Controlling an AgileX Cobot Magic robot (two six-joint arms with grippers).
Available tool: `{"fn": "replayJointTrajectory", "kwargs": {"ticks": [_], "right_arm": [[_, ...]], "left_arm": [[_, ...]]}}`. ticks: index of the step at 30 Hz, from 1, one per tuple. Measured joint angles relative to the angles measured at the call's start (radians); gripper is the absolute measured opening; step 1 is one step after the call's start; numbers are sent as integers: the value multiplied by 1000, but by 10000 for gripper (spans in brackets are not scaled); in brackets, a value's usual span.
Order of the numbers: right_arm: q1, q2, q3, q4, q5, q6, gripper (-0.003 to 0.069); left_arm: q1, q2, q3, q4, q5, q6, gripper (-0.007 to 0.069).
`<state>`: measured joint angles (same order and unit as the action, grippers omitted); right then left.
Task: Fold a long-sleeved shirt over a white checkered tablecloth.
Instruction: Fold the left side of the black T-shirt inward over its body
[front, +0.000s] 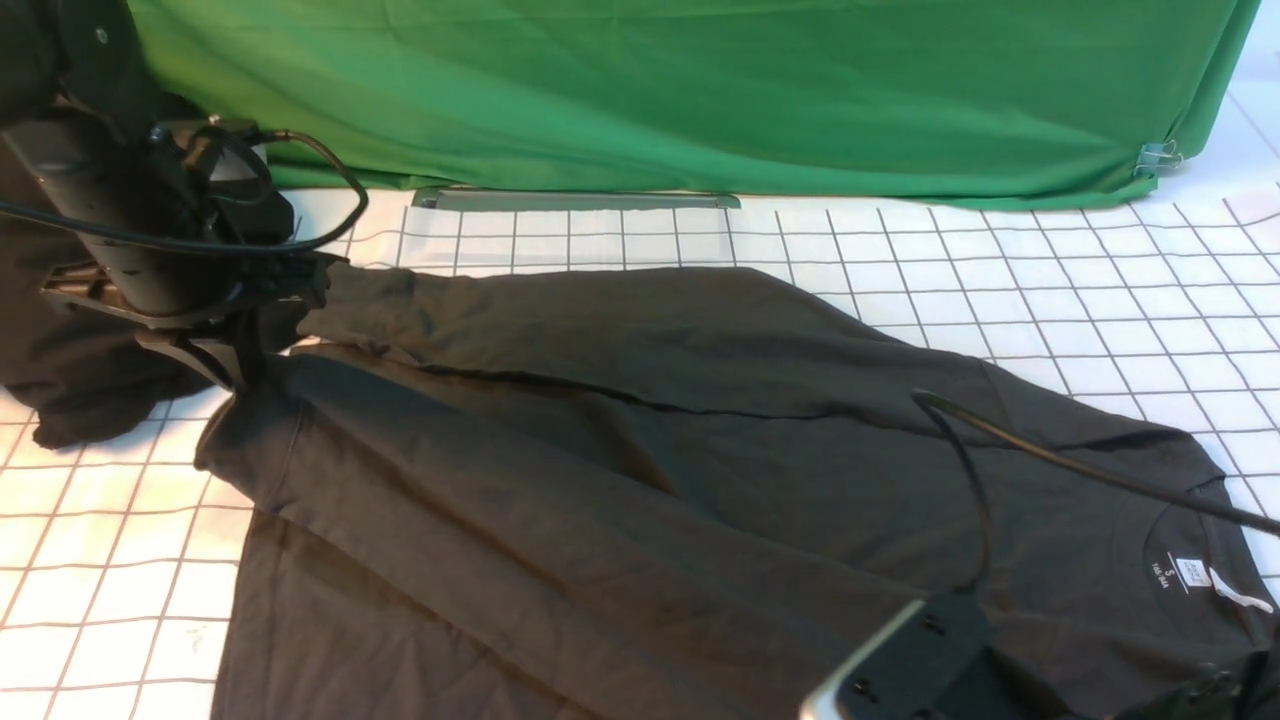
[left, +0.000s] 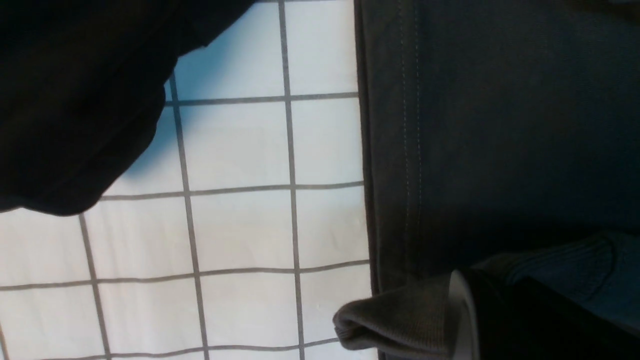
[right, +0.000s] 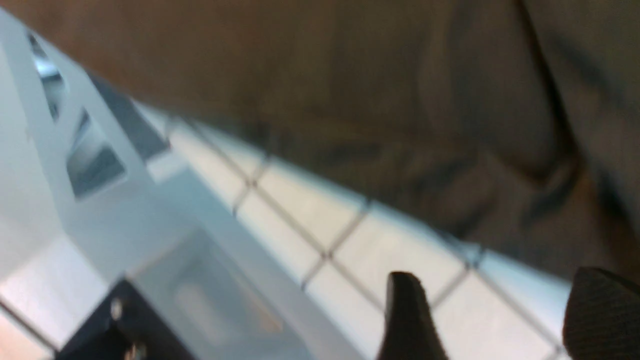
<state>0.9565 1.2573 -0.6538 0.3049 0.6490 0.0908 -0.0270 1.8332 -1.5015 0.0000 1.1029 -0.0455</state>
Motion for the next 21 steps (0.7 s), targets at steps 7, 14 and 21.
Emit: {"fn": "replayJointTrajectory", "kwargs": {"ticks": [7, 14, 21], "right_arm": [[-11, 137, 0, -50, -76, -1, 314], [-78, 202, 0, -136, -133, 54, 314], [-136, 212, 0, -149, -189, 49, 314]], "left_arm": [[0, 0, 0, 0, -2, 0, 14], [0, 0, -1, -5, -5, 1, 14], [0, 0, -3, -5, -5, 1, 14]]}}
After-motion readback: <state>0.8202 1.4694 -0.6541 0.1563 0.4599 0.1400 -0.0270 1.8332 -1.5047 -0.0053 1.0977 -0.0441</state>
